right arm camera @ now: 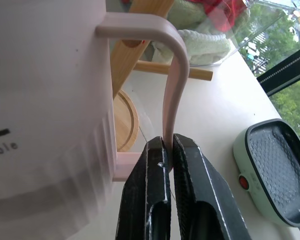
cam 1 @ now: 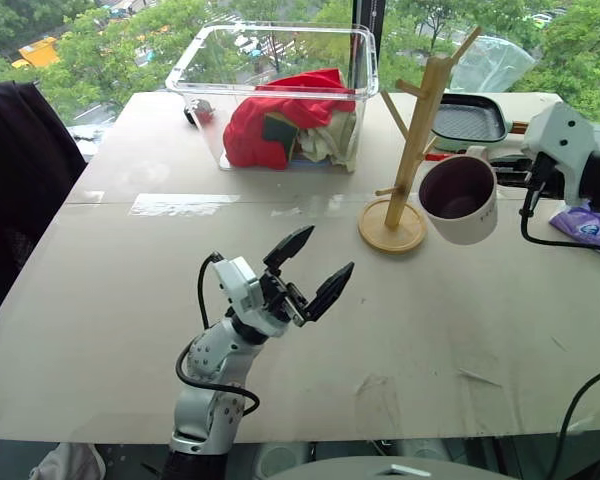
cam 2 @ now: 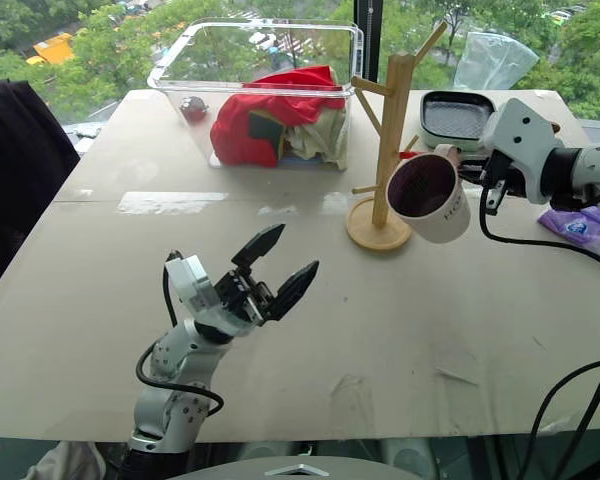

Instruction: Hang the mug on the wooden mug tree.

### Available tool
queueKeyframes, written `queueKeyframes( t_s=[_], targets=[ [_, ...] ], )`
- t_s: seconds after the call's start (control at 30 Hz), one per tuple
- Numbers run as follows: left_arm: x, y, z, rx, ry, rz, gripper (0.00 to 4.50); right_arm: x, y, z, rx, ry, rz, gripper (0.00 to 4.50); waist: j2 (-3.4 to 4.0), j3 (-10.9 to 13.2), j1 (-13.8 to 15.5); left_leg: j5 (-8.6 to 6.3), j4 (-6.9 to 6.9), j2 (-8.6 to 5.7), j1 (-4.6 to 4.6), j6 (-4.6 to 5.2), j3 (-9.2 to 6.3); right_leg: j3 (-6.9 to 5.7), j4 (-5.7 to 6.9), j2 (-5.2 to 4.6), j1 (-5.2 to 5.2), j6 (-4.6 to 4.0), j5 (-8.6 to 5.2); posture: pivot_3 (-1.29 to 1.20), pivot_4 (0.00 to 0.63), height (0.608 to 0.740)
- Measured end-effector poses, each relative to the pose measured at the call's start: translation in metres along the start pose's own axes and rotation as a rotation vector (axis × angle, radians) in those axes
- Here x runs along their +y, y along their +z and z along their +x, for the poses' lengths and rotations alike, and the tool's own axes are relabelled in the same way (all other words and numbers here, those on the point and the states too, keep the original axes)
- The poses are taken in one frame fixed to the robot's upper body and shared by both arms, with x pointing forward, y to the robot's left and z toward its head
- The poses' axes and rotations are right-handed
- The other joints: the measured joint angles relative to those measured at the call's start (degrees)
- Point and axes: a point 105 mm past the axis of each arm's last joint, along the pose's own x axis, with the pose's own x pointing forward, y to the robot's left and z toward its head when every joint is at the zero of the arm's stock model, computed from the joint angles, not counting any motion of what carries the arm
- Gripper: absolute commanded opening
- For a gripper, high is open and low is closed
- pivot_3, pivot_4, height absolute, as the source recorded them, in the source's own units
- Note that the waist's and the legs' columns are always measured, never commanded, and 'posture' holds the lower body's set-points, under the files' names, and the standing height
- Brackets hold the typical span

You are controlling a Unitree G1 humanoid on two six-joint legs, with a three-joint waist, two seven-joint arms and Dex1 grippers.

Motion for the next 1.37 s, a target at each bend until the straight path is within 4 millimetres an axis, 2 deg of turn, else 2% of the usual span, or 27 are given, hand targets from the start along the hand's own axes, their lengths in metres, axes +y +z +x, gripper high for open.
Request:
queueKeyframes(
  t_s=[0.2,0.23,0.27,0.43,0.47,0.5,0.53,0.6,0.7,0.73,0.87,0.93,0.97,1.03,1.1,1.13,1.17,1.3,1.37],
  targets=[
    [0.0,0.001,0.0,-0.006,-0.004,0.01,4.5,0.003,0.003,0.013,-0.004,0.039,-0.042,0.06,0.01,0.0,-0.1,0.0,0.0,0.0,0.02,0.0,0.01,-0.01,0.0,0.0,0.0,0.0,0.0,0.0,0.15,0.74],
    [0.0,0.001,0.0,-0.005,-0.005,0.011,4.5,0.003,0.003,0.017,-0.001,0.043,-0.049,0.62,0.01,0.0,-0.1,0.0,0.0,0.0,0.02,0.0,0.0,-0.01,0.0,0.0,0.0,0.0,0.0,0.0,0.15,0.74],
    [0.0,0.001,0.0,-0.003,-0.005,0.012,4.5,0.002,0.004,0.02,-0.007,0.041,-0.05,0.79,0.01,0.0,-0.1,0.0,0.0,0.0,0.02,0.0,0.01,-0.01,0.01,0.0,0.0,-0.01,0.0,0.0,0.15,0.74],
    [0.0,0.001,-0.001,0.0,-0.007,0.013,4.5,-0.007,0.013,0.025,-0.035,0.008,-0.068,3.06,0.02,0.0,0.0,0.0,0.0,0.0,-0.01,0.0,-0.04,-0.06,0.01,-0.01,0.0,0.0,0.01,0.0,0.15,0.74],
    [0.0,0.001,-0.001,0.003,-0.006,0.014,4.5,-0.008,0.013,0.025,-0.039,0.002,-0.066,3.68,0.02,0.0,0.1,0.0,0.0,0.0,-0.02,0.0,-0.07,-0.08,0.01,-0.04,0.0,0.0,0.01,0.0,0.15,0.74],
    [0.0,0.0,-0.002,0.004,-0.005,0.014,4.5,-0.008,0.013,0.025,-0.038,0.002,-0.065,3.92,0.02,0.0,0.1,0.0,0.0,0.0,-0.03,0.0,-0.07,-0.09,0.01,-0.04,0.0,0.0,0.01,0.0,0.15,0.74],
    [0.0,0.0,-0.003,0.008,-0.004,0.013,4.5,-0.008,0.01,0.023,-0.038,-0.006,-0.05,4.47,0.01,0.0,0.1,0.0,0.0,0.0,-0.05,0.0,-0.1,-0.12,0.0,-0.07,-0.01,0.0,0.01,0.0,0.15,0.74],
    [0.001,-0.002,-0.006,0.023,0.003,0.012,4.5,-0.009,0.001,0.017,-0.026,-0.018,-0.014,4.47,0.01,0.0,0.3,0.0,-0.01,-0.02,-0.1,0.0,-0.16,-0.2,-0.01,-0.13,-0.01,0.0,0.01,0.0,0.15,0.74],
    [0.005,-0.005,-0.014,0.054,0.033,0.015,4.5,-0.003,-0.024,0.002,0.005,-0.028,0.093,4.47,0.01,0.0,0.3,-0.01,-0.01,-0.03,-0.17,0.01,-0.22,-0.28,-0.06,-0.2,-0.02,0.0,0.01,0.0,0.15,0.74],
    [0.007,-0.006,-0.018,0.075,0.039,0.023,4.5,0.007,-0.037,-0.006,0.0,-0.025,0.183,4.47,0.01,0.0,0.2,-0.01,-0.02,-0.04,-0.18,0.02,-0.22,-0.26,-0.05,-0.2,-0.04,0.02,0.02,0.0,0.15,0.74],
    [0.011,-0.013,-0.035,0.159,0.063,0.024,4.5,0.036,-0.062,-0.018,-0.048,-0.022,0.393,4.47,0.0,0.0,0.1,-0.02,-0.05,-0.01,-0.14,0.02,-0.25,-0.28,-0.01,-0.14,-0.01,0.15,0.1,0.0,0.15,0.74],
    [0.012,-0.021,-0.046,0.245,0.065,0.008,4.5,0.058,-0.081,-0.024,-0.161,-0.075,0.59,4.47,0.02,0.0,0.0,-0.02,-0.04,0.0,-0.06,0.02,-0.19,-0.22,0.02,-0.06,0.03,0.13,0.07,0.0,0.15,0.74],
    [0.012,-0.022,-0.048,0.254,0.067,0.006,4.5,0.06,-0.083,-0.023,-0.165,-0.077,0.607,4.47,0.06,0.0,-0.1,-0.02,-0.04,0.0,-0.06,0.02,-0.17,-0.2,0.02,-0.06,0.03,0.13,0.07,0.0,0.15,0.74],
    [0.012,-0.031,-0.059,0.364,0.055,0.011,4.5,0.085,-0.095,-0.031,-0.235,-0.11,0.688,4.47,-0.05,0.0,0.1,-0.02,-0.02,0.0,0.12,0.02,-0.18,-0.22,0.05,0.09,0.18,0.02,-0.02,0.0,0.15,0.74],
    [0.013,-0.038,-0.07,0.433,0.065,0.007,4.5,0.104,-0.103,-0.032,-0.244,-0.107,0.725,4.47,-0.06,0.0,0.1,-0.02,-0.04,0.09,0.16,0.02,-0.21,-0.21,0.06,0.12,0.21,0.01,-0.04,0.0,0.15,0.74],
    [0.013,-0.048,-0.081,0.506,0.082,-0.009,4.5,0.125,-0.115,-0.032,-0.233,-0.108,0.773,4.47,0.26,0.2,-0.1,-0.01,-0.02,0.06,0.15,0.02,-0.03,-0.04,0.09,0.04,0.13,0.02,-0.04,0.0,0.15,0.74],
    [0.014,-0.051,-0.085,0.544,0.087,-0.004,4.5,0.137,-0.121,-0.034,-0.223,-0.121,0.768,4.47,0.27,0.2,-0.2,-0.01,0.05,0.06,0.26,0.02,0.06,0.02,0.11,0.05,0.17,0.23,-0.15,0.0,0.15,0.74],
    [0.012,-0.061,-0.098,0.64,0.09,-0.001,4.5,0.156,-0.127,-0.034,-0.221,-0.16,0.718,4.47,0.19,0.1,-1.4,-0.01,0.04,0.11,0.31,0.02,0.1,0.07,0.14,0.08,0.17,0.24,-0.15,0.0,0.15,0.74],
    [0.011,-0.063,-0.097,0.653,0.084,-0.003,4.5,0.163,-0.131,-0.032,-0.213,-0.166,0.705,4.47,0.16,0.1,-1.5,-0.01,0.04,0.12,0.31,0.01,0.08,0.06,0.15,0.09,0.16,0.23,-0.15,0.0,0.15,0.74]
  ],
)
